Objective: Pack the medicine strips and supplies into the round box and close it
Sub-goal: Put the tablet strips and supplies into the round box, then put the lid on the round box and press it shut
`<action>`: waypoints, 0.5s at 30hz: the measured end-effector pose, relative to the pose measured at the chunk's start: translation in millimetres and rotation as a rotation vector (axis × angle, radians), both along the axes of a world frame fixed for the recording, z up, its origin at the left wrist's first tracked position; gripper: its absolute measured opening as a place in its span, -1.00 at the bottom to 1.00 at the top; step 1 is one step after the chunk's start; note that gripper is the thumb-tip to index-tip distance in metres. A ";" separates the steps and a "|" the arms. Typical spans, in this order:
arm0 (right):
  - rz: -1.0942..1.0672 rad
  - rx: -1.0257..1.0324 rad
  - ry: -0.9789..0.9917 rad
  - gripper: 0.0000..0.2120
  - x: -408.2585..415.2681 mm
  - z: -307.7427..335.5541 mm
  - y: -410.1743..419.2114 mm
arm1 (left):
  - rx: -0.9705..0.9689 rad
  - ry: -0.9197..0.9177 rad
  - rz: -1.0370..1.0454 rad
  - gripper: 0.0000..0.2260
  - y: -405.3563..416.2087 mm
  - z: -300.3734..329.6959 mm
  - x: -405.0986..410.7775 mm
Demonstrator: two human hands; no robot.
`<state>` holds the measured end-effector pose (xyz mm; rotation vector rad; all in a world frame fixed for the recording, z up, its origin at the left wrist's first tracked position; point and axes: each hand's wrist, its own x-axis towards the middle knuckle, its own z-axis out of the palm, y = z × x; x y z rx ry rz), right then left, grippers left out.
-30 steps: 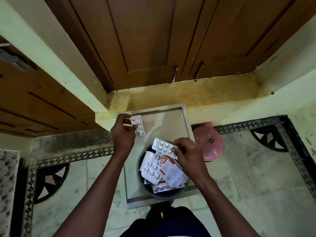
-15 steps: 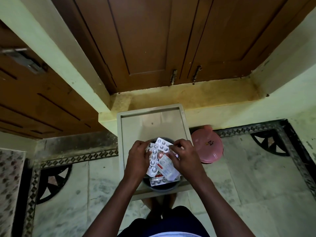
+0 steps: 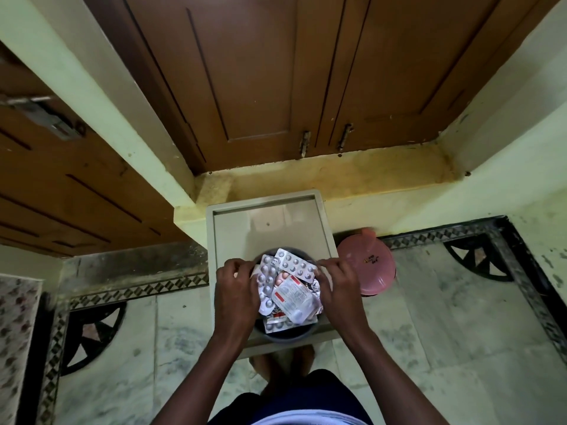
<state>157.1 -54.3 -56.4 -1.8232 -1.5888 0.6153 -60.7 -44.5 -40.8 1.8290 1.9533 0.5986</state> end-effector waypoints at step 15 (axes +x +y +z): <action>-0.202 -0.311 0.234 -0.81 14.1 -25.0 -22.0 | -0.293 0.100 0.038 -0.86 -6.9 -16.9 -21.9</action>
